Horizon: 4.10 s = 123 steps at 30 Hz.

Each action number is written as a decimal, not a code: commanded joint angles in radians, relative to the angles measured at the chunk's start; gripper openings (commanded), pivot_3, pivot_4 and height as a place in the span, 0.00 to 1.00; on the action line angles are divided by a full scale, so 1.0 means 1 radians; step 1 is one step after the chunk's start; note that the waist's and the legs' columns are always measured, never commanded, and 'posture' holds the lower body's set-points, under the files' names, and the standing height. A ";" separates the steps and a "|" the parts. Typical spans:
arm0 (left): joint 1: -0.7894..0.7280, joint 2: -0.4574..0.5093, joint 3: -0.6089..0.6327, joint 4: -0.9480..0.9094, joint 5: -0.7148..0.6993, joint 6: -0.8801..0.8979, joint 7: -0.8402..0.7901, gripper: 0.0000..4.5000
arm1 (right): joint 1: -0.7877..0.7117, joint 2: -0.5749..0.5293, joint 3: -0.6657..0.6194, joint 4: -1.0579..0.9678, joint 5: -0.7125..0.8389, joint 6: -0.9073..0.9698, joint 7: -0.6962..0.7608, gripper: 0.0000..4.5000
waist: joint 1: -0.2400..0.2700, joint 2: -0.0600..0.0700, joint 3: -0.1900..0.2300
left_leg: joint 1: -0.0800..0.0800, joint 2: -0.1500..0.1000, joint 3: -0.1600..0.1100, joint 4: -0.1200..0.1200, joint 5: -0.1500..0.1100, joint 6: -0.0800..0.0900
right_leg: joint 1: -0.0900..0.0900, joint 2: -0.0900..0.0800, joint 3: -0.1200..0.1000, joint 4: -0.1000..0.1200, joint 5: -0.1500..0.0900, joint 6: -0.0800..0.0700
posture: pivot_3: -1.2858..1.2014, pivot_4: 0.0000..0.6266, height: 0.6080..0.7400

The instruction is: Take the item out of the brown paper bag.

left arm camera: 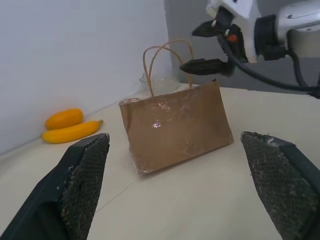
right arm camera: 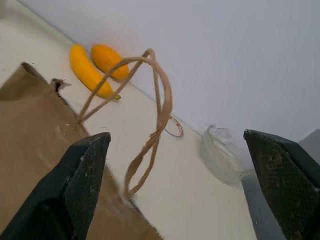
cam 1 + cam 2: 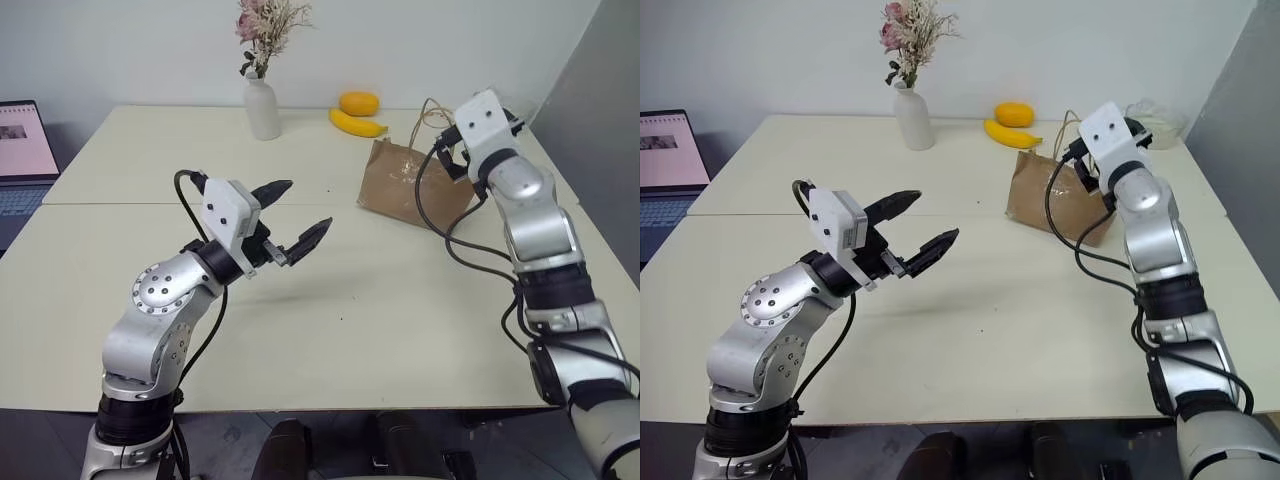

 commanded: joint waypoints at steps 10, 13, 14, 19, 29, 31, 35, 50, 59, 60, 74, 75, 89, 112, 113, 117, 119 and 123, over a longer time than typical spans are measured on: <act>-0.018 -0.014 -0.034 0.000 0.013 -0.051 -0.009 0.98 | -0.370 -0.007 0.065 0.519 -0.040 -0.219 0.099 1.00 | -0.008 0.000 0.000 | -0.001 0.000 0.003 -0.001 0.000 0.000 | -0.001 0.000 0.000 -0.001 0.002 -0.004 | 0.52 0.24 1.00; -0.011 -0.013 -0.039 0.000 0.018 -0.060 -0.009 0.99 | -0.401 0.001 0.071 0.582 -0.040 -0.247 0.118 0.91 | -0.009 0.000 0.000 | -0.001 0.000 0.003 -0.001 0.000 0.000 | -0.001 0.000 0.000 -0.001 0.002 -0.004 | 0.52 0.24 1.00; -0.009 -0.013 -0.040 0.001 0.019 -0.063 -0.010 0.99 | -0.407 0.003 0.072 0.596 -0.039 -0.261 0.124 0.87 | -0.009 0.000 0.000 | -0.001 0.000 0.003 -0.001 0.000 0.000 | -0.001 -0.001 0.001 -0.001 0.002 -0.004 | 0.52 0.24 1.00; -0.005 -0.017 -0.052 0.008 0.028 -0.079 -0.007 0.99 | -0.425 0.010 0.068 0.630 -0.033 -0.268 0.147 0.48 | -0.009 0.000 0.000 | -0.001 0.000 0.003 -0.001 0.000 0.000 | -0.001 -0.001 0.000 -0.001 0.003 -0.004 | 0.52 0.24 1.00; 0.020 -0.019 -0.060 -0.006 0.055 -0.097 0.003 0.99 | -0.437 0.012 0.055 0.655 -0.017 -0.278 0.166 0.00 | -0.009 0.001 0.000 | -0.001 0.000 0.001 -0.001 0.000 0.000 | -0.001 -0.001 0.001 -0.001 0.003 -0.005 | 0.52 0.24 1.00; 0.031 -0.017 -0.053 -0.015 0.051 -0.093 0.004 0.99 | -0.437 0.016 0.050 0.653 -0.009 -0.291 0.164 0.00 | -0.009 0.001 0.000 | -0.001 0.000 0.000 -0.001 0.000 0.000 | -0.001 -0.002 0.000 -0.001 0.003 -0.005 | 0.52 0.24 1.00; 0.095 -0.024 0.023 -0.068 0.009 -0.064 0.054 0.99 | -0.467 0.027 0.041 0.663 0.001 -0.342 0.163 0.00 | -0.016 0.001 0.000 | -0.001 0.001 0.000 -0.001 0.000 0.000 | -0.001 -0.004 0.001 -0.001 0.003 -0.005 | 0.52 0.24 1.00; 0.423 -0.034 0.186 -0.263 -0.021 -0.031 0.191 0.99 | -0.567 0.128 0.022 0.803 0.018 -0.533 0.176 0.00 | -0.021 0.002 0.001 | -0.001 0.001 0.000 -0.002 0.000 0.000 | -0.002 -0.005 0.000 0.000 0.003 -0.005 | 0.52 0.24 1.00; 0.446 -0.040 0.192 -0.274 0.017 -0.066 0.231 0.99 | -0.614 0.212 0.005 0.849 0.036 -0.538 0.123 0.00 | -0.021 0.002 0.001 | -0.002 0.001 0.000 -0.002 0.000 0.000 | -0.002 -0.005 0.000 -0.001 0.003 -0.005 | 0.52 0.24 1.00; 0.441 -0.041 0.190 -0.269 0.028 -0.077 0.234 0.99 | -0.615 0.219 0.002 0.850 0.039 -0.537 0.116 0.00 | -0.021 0.002 0.001 | -0.002 0.001 0.000 -0.002 0.000 0.000 | -0.002 -0.005 0.000 -0.001 0.003 -0.005 | 0.52 0.24 1.00; 0.419 -0.054 0.163 -0.253 0.059 -0.102 0.247 0.99 | -0.531 0.279 0.037 0.798 0.015 -0.532 0.136 0.00 | -0.020 0.002 0.001 | -0.002 0.001 -0.001 -0.002 0.000 0.000 | -0.002 -0.005 -0.001 -0.001 0.003 -0.005 | 0.52 0.24 1.00; 0.419 -0.054 0.163 -0.253 0.060 -0.103 0.246 0.99 | -0.527 0.278 0.039 0.792 0.014 -0.530 0.137 0.00 | -0.020 0.002 0.001 | -0.002 0.001 -0.001 -0.002 0.000 0.000 | -0.002 -0.005 -0.001 -0.001 0.003 -0.005 | 0.52 0.24 1.00; 0.414 -0.056 0.149 -0.218 0.080 -0.130 0.233 0.99 | -0.478 0.254 0.057 0.672 -0.010 -0.471 0.161 0.00 | -0.020 0.002 0.001 | -0.002 0.001 -0.001 -0.002 0.000 0.000 | -0.002 -0.005 -0.001 0.000 0.003 -0.005 | 0.52 0.24 1.00; 0.368 -0.034 0.153 -0.187 0.077 -0.138 0.197 0.99 | -0.332 0.227 0.047 0.446 0.040 -0.326 0.254 0.61 | -0.020 0.002 0.001 | -0.002 0.001 -0.001 -0.002 0.000 0.000 | -0.002 -0.005 -0.001 0.000 0.003 -0.005 | 0.52 0.24 1.00; 0.363 -0.031 0.154 -0.186 0.075 -0.135 0.197 0.99 | -0.312 0.222 0.047 0.417 0.040 -0.318 0.260 0.68 | -0.019 0.002 0.001 | -0.002 0.001 -0.002 -0.002 0.000 0.000 | -0.002 -0.005 -0.001 0.000 0.003 -0.005 | 0.52 0.24 1.00; 0.254 0.020 0.154 -0.125 0.068 -0.100 0.174 0.99 | -0.061 0.156 0.016 0.074 0.081 -0.229 0.326 0.83 | -0.001 0.001 0.000 | -0.002 0.000 -0.004 -0.001 0.000 0.000 | 0.000 -0.005 -0.003 -0.001 0.002 -0.004 | 0.52 0.24 1.00; 0.195 0.040 0.151 -0.087 0.061 -0.082 0.166 0.99 | 0.051 0.139 -0.002 -0.077 0.103 -0.185 0.326 0.83 | 0.001 0.001 0.001 | -0.002 0.000 -0.004 -0.001 0.000 0.000 | 0.000 -0.005 -0.004 -0.001 0.001 -0.002 | 0.52 0.24 1.00; 0.067 0.073 0.130 0.017 0.053 -0.051 0.125 0.99 | 0.260 0.138 -0.062 -0.339 0.167 -0.107 0.295 0.83 | 0.002 0.001 0.001 | -0.001 0.000 -0.002 0.000 0.000 0.000 | 0.000 -0.005 -0.002 0.000 0.001 -0.001 | 0.52 0.24 1.00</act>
